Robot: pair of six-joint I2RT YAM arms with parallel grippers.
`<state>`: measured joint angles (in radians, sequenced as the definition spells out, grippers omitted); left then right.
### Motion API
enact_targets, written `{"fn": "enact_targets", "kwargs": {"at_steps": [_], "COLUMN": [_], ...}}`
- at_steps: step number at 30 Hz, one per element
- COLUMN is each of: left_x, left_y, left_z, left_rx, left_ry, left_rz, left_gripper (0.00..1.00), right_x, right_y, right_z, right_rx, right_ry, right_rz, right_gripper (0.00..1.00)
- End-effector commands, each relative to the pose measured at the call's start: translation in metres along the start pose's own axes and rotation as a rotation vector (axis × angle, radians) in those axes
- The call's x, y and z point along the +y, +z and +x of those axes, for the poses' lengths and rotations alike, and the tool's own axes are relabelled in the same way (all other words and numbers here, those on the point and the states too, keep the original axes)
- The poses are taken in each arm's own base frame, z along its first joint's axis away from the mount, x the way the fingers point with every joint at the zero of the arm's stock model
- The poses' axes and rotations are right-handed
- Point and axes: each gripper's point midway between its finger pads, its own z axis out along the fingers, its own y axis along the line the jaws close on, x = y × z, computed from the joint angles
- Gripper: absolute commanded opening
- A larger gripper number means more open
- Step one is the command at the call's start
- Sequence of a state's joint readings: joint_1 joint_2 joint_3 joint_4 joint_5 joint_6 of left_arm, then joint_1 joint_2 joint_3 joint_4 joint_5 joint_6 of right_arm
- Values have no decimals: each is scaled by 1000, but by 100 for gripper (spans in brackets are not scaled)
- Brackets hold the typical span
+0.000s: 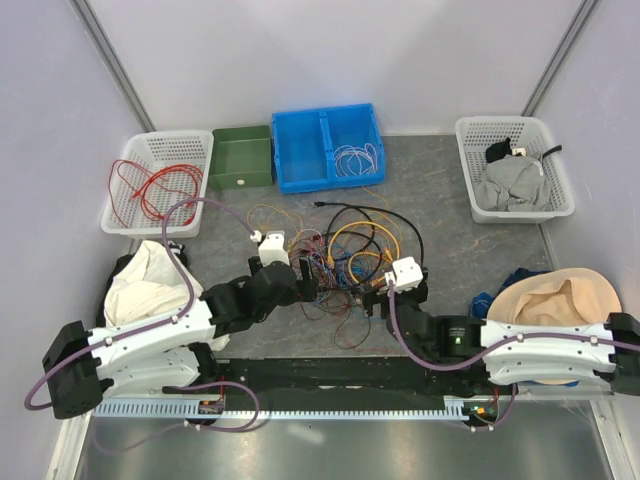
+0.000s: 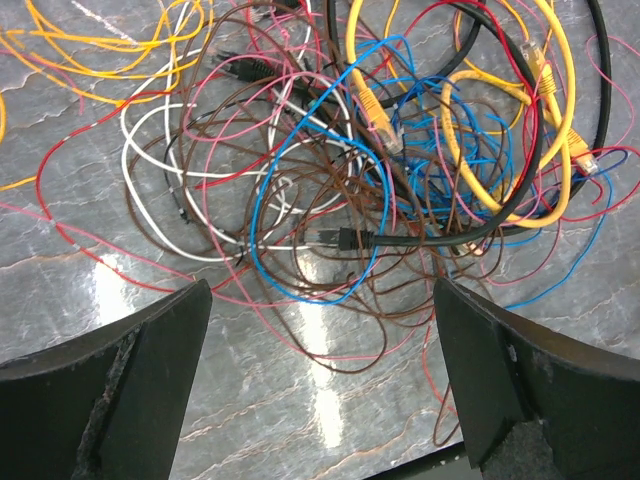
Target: Untangle the cables
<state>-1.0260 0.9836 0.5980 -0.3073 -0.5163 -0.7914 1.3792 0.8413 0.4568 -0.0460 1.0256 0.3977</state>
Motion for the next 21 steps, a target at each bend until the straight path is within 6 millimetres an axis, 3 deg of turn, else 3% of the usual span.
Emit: {"fn": "enact_targets", "kwargs": {"at_steps": [1, 7, 12, 13, 14, 15, 16, 17, 21], "left_x": [-9, -17, -62, -70, -85, -93, -99, -116, -125], "left_y": [-2, -6, -1, 5, 4, 6, 12, 13, 34], "left_z": [-20, -11, -2, 15, 7, 11, 27, 22, 32], "left_rx": [-39, -28, 48, 90, 62, 61, 79, 68, 114], "left_ry": [7, 91, 242, 331, 368, 422, 540, 574, 729], "left_rz": [1, 112, 279, 288, 295, 290, 278, 287, 219], "left_gripper": [100, 96, 86, 85, 85, 86, 86, 86, 88], "right_x": [4, 7, -10, -13, -18, -21, -26, -28, -36], "right_y": [4, 0, -13, -15, -19, -21, -24, -26, -31], "right_z": [-18, -22, -35, -36, -42, -41, -45, -47, -47], "right_rx": [-20, -1, -48, -53, -67, -61, -70, -73, -71], "right_ry": [20, 37, 132, 143, 175, 167, 185, 195, 216], "right_rz": [63, 33, 8, 6, -3, -2, -4, -4, -8], "right_gripper": [98, 98, 98, 98, 98, 98, 98, 98, 98]}}
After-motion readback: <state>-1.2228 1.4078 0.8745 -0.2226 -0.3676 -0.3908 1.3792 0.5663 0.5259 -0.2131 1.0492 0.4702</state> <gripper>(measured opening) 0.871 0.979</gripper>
